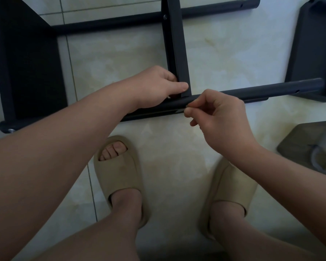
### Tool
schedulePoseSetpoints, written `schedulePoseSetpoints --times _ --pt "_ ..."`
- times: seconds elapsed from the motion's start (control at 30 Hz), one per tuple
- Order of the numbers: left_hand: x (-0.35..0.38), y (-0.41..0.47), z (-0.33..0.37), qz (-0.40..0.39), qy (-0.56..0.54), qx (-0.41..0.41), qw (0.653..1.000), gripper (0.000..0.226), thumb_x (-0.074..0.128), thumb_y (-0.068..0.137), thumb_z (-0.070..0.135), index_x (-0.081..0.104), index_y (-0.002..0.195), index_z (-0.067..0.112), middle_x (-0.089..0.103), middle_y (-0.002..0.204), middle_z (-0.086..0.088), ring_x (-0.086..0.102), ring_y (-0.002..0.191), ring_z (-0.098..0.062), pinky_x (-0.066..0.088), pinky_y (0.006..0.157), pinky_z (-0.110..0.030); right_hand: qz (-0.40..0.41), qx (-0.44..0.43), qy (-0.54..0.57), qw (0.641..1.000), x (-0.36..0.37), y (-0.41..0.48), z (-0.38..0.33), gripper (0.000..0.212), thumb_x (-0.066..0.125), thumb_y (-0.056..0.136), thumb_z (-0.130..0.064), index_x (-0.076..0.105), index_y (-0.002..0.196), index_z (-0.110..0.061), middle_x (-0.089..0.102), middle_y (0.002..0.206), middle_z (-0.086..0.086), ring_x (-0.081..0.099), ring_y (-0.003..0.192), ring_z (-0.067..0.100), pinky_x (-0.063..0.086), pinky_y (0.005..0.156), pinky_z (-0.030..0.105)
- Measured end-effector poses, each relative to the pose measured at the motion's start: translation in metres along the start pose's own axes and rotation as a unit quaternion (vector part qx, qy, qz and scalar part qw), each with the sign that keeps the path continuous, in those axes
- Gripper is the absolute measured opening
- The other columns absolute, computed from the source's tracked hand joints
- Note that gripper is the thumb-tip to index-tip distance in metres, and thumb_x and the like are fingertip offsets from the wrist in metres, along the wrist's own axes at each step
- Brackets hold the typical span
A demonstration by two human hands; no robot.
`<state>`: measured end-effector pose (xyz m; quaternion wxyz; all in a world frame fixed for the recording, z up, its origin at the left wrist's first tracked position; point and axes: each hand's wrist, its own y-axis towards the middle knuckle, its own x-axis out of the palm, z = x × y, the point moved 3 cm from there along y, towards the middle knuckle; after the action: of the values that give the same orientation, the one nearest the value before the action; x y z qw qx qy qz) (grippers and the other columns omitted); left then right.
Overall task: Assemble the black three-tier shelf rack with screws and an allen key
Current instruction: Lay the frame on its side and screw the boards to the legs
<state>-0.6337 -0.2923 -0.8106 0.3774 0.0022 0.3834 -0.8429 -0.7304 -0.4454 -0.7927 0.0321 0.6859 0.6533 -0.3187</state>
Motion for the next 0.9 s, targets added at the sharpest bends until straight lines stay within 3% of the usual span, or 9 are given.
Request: schedulePoseSetpoints --times 0.1,0.2,0.3,0.4,0.5,0.57,0.7,0.8,0.9 --pt "-0.001 0.001 -0.001 0.006 0.005 0.003 1.000 0.036 0.065 0.094 0.041 0.071 0.095 0.006 0.072 0.094 -0.011 0.061 0.080 -0.015 0.051 0.082 -0.037 0.009 -0.021 -0.112 0.993 -0.006 0.004 -0.006 0.020 0.078 0.088 -0.030 0.063 0.077 -0.022 0.068 0.068 -0.005 0.066 0.070 0.019 0.055 0.068 0.042" --pt "-0.003 0.002 0.000 0.002 0.022 0.001 1.000 0.036 0.065 0.093 0.043 0.069 0.091 0.007 0.067 0.084 -0.005 0.059 0.077 -0.016 0.051 0.082 -0.037 0.004 -0.060 -0.256 0.965 -0.008 0.011 -0.017 0.027 0.074 0.088 -0.042 0.056 0.079 -0.024 0.063 0.069 -0.009 0.060 0.075 0.022 0.048 0.064 0.038" --pt "-0.003 0.002 0.001 0.007 0.022 0.001 1.000 0.032 0.067 0.092 0.041 0.069 0.100 0.010 0.072 0.093 -0.005 0.066 0.087 -0.023 0.052 0.091 -0.044 -0.022 -0.068 -0.304 0.950 -0.013 0.021 -0.022 0.033 0.074 0.085 -0.050 0.054 0.080 -0.024 0.063 0.073 -0.005 0.058 0.075 0.024 0.040 0.058 0.034" --pt "-0.002 0.001 0.003 0.034 0.039 -0.003 0.999 0.029 0.068 0.090 0.044 0.066 0.095 0.016 0.071 0.092 -0.007 0.063 0.083 -0.021 0.051 0.082 -0.038 -0.029 -0.102 -0.352 0.930 -0.014 0.021 -0.022 0.039 0.070 0.086 -0.056 0.048 0.080 -0.023 0.061 0.072 -0.001 0.057 0.073 0.027 0.030 0.056 0.033" --pt "-0.001 -0.006 0.005 0.059 0.047 -0.023 0.997 0.027 0.069 0.089 0.047 0.065 0.083 0.021 0.068 0.084 -0.002 0.060 0.076 -0.017 0.046 0.069 -0.031 -0.072 -0.114 -0.372 0.918 -0.014 0.019 -0.025 0.040 0.067 0.090 -0.055 0.047 0.083 -0.020 0.060 0.074 0.000 0.058 0.077 0.030 0.036 0.059 0.036" --pt "-0.001 -0.011 0.008 0.067 0.060 -0.040 0.995 0.025 0.066 0.091 0.047 0.065 0.085 0.023 0.067 0.087 0.001 0.061 0.081 -0.016 0.045 0.069 -0.030 -0.120 -0.105 -0.338 0.928 -0.021 0.016 -0.029 0.038 0.068 0.090 -0.054 0.054 0.089 -0.019 0.064 0.080 -0.002 0.060 0.082 0.026 0.048 0.068 0.039" --pt "-0.007 -0.025 0.025 0.108 0.148 -0.072 0.980 0.036 0.055 0.098 0.042 0.057 0.123 0.016 0.063 0.121 -0.005 0.056 0.105 -0.022 0.042 0.086 -0.033 -0.159 -0.110 -0.310 0.931 -0.055 -0.007 -0.026 0.038 0.061 0.095 -0.050 0.059 0.122 -0.023 0.066 0.113 -0.005 0.060 0.107 0.019 0.052 0.090 0.044" --pt "-0.005 -0.040 0.056 0.164 0.218 -0.032 0.962 0.038 0.052 0.099 0.039 0.049 0.131 0.018 0.057 0.129 -0.004 0.053 0.110 -0.024 0.042 0.091 -0.036 -0.129 -0.141 -0.339 0.921 -0.086 -0.028 -0.017 0.054 0.053 0.099 -0.048 0.047 0.147 -0.025 0.053 0.145 -0.002 0.044 0.136 0.023 0.038 0.111 0.040" --pt "0.018 -0.049 0.093 0.166 0.295 0.042 0.940 0.039 0.050 0.099 0.039 0.049 0.134 0.021 0.055 0.135 -0.005 0.048 0.124 -0.030 0.043 0.102 -0.045 -0.093 -0.137 -0.402 0.901 -0.120 -0.048 0.001 0.069 0.041 0.100 -0.056 0.023 0.161 -0.030 0.026 0.166 -0.003 0.015 0.155 0.024 0.017 0.123 0.045"
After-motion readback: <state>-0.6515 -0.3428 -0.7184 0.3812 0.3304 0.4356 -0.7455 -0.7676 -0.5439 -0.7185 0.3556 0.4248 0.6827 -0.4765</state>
